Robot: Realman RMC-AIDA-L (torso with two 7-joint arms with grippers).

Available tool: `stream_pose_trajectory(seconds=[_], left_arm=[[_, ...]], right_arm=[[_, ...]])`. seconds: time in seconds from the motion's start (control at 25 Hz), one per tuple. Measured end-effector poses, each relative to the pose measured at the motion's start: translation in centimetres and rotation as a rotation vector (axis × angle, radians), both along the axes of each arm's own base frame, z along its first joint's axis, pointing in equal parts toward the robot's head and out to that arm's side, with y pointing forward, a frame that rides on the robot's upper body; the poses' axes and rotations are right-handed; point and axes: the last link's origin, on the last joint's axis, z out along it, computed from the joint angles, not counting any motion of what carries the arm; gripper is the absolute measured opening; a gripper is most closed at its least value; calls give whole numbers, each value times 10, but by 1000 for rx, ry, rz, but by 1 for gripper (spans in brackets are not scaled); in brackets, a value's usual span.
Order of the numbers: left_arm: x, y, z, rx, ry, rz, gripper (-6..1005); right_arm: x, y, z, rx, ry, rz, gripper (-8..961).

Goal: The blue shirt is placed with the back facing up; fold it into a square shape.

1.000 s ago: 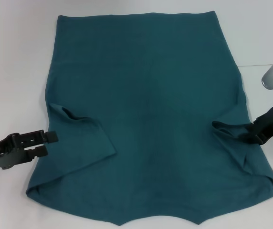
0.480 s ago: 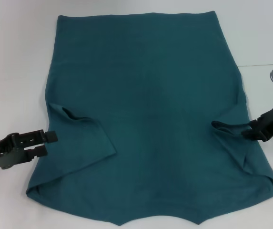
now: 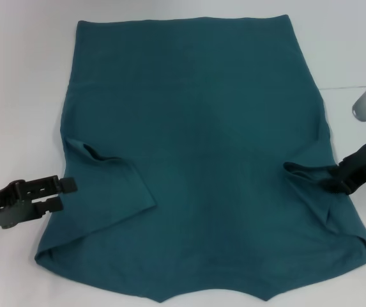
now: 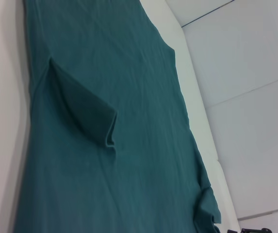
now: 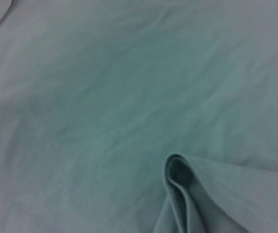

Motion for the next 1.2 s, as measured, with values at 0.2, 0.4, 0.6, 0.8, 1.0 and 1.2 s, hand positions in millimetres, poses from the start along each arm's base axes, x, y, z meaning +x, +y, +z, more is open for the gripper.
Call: stream_pose_trajectory(seconds=[0.2,0.4,0.6,0.8,1.0,1.2], left_arm=[[-1,-2,0,-3,-4,5,736],[-1,-2,0,-3,-6,5,736],[-1,-2,-1,-3,-7,4,735],[0,-2,-1,-4,-8,3,735],[0,-2,-1,-5,-8,2,736],[0,-2,-1,-5,-8,0,735]], right_arm=[[1,0,-6,-16,-6,-1,291],[0,0,-7,-14,-5,-16,289],[0,0,-8,-17,-2,-22,252],[1,-1,-8,-17,-6,-26,72],[3,-1,-7,-7,-10,-38,34],[-5,-1,-6,-11,29,-77,11]])
